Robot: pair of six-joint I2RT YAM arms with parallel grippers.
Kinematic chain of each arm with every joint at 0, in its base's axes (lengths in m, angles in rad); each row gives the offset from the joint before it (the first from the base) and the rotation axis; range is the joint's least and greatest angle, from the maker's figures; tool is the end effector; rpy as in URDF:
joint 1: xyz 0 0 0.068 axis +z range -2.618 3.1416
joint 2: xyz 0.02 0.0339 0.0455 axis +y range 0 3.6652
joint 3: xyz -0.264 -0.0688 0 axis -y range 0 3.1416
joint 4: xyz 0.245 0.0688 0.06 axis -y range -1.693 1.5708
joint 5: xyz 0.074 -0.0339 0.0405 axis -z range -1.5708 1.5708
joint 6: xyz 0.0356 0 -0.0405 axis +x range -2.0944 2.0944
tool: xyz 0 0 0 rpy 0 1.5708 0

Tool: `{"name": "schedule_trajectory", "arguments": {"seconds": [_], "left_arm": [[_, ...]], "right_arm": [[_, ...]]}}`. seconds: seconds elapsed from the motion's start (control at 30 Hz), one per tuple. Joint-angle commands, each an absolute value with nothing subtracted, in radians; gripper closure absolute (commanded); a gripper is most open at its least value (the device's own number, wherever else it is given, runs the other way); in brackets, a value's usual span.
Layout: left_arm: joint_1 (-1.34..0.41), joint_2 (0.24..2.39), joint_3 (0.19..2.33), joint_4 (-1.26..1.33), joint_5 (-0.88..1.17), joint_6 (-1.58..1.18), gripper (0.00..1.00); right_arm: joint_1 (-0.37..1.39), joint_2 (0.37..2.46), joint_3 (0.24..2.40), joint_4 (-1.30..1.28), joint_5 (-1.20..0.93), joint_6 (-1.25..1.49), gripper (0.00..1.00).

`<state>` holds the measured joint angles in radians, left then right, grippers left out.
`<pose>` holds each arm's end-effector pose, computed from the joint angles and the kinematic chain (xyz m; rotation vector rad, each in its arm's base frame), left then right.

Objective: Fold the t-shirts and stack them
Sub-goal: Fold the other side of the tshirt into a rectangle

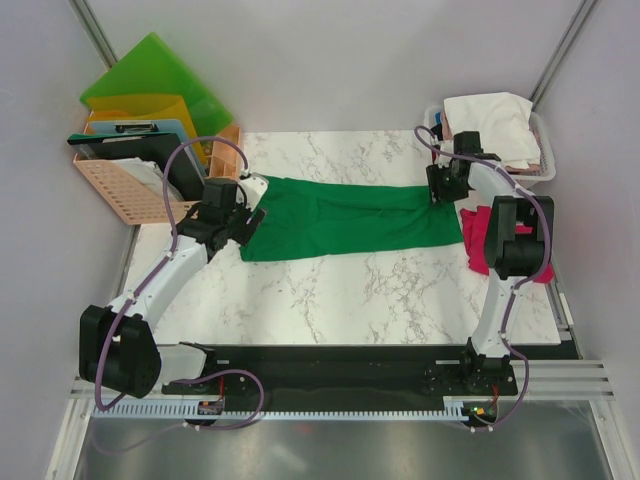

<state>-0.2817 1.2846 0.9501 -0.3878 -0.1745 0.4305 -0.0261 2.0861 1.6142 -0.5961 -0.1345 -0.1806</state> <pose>0.2692 -0.0715 0.2709 0.7146 2.1812 0.2771 0.4482 -0.0069 0.1895 -0.2480 2.6149 0.1064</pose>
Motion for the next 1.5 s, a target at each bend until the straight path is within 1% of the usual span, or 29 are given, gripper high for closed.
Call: {"name": "schedule_trajectory", "arguments": {"seconds": [0.0,0.23,0.27,0.33,0.4,0.47,0.53,0.57,0.6,0.67,0.7,0.8,0.93,0.97,1.0,1.07,1.1,1.2,1.23,1.27,1.3,1.33,1.47], "left_arm": [[-0.281,1.284,0.94,-0.357,-0.173,0.443,0.15],[-0.279,1.289,0.943,-0.357,-0.17,0.442,0.15],[-0.281,1.286,0.945,-0.359,-0.172,0.442,0.15],[-0.279,1.285,0.945,-0.356,-0.173,0.443,0.15],[-0.281,1.289,0.945,-0.356,-0.175,0.445,0.15],[-0.279,1.29,0.945,-0.354,-0.172,0.442,0.15],[-0.279,1.289,0.945,-0.356,-0.169,0.44,0.15],[-0.281,1.289,0.943,-0.356,-0.169,0.442,0.15],[-0.279,1.287,0.943,-0.356,-0.169,0.442,0.15],[-0.281,1.285,0.942,-0.354,-0.175,0.446,0.15],[-0.281,1.281,0.942,-0.356,-0.176,0.446,0.15],[-0.281,1.281,0.942,-0.354,-0.178,0.448,0.15],[-0.279,1.285,0.943,-0.354,-0.175,0.445,0.15],[-0.279,1.285,0.943,-0.354,-0.173,0.443,0.15],[-0.281,1.285,0.943,-0.354,-0.173,0.443,0.15],[-0.281,1.284,0.943,-0.353,-0.175,0.445,0.15],[-0.281,1.284,0.943,-0.354,-0.176,0.446,0.15],[-0.279,1.284,0.945,-0.354,-0.176,0.445,0.15],[-0.281,1.284,0.943,-0.354,-0.175,0.445,0.15],[-0.279,1.282,0.943,-0.354,-0.175,0.446,0.15],[-0.279,1.282,0.943,-0.354,-0.175,0.445,0.15],[-0.281,1.284,0.945,-0.354,-0.175,0.445,0.15],[-0.279,1.282,0.942,-0.354,-0.173,0.448,0.15]], "right_arm": [[-0.025,2.123,1.677,-0.58,-0.152,-0.152,0.43],[-0.025,2.148,1.695,-0.581,-0.152,-0.147,0.45],[-0.025,2.137,1.684,-0.581,-0.152,-0.152,0.5],[-0.025,2.125,1.674,-0.581,-0.152,-0.155,0.63],[-0.023,2.117,1.655,-0.578,-0.152,-0.161,0.73],[-0.025,2.115,1.651,-0.578,-0.144,-0.164,0.75],[-0.025,2.121,1.651,-0.578,-0.144,-0.167,0.7],[-0.025,2.125,1.651,-0.578,-0.144,-0.169,0.65],[-0.025,2.128,1.651,-0.578,-0.144,-0.169,0.56],[-0.025,2.134,1.649,-0.58,-0.149,-0.167,0.51],[-0.025,2.134,1.649,-0.583,-0.152,-0.167,0.46],[-0.021,2.135,1.638,-0.584,-0.155,-0.167,0.44],[-0.021,2.144,1.621,-0.578,-0.156,-0.167,0.46],[-0.021,2.148,1.617,-0.58,-0.158,-0.167,0.55],[-0.02,2.151,1.614,-0.578,-0.158,-0.166,0.61],[-0.02,2.152,1.602,-0.575,-0.16,-0.164,0.67],[-0.02,2.152,1.598,-0.574,-0.16,-0.164,0.74],[-0.02,2.151,1.589,-0.571,-0.161,-0.166,0.79],[-0.02,2.148,1.588,-0.571,-0.161,-0.166,0.83],[-0.02,2.145,1.586,-0.574,-0.161,-0.167,0.92],[-0.02,2.143,1.585,-0.572,-0.16,-0.169,0.97],[-0.02,2.135,1.579,-0.571,-0.158,-0.17,1.0],[-0.02,2.109,1.56,-0.571,-0.153,-0.183,1.0]]}}
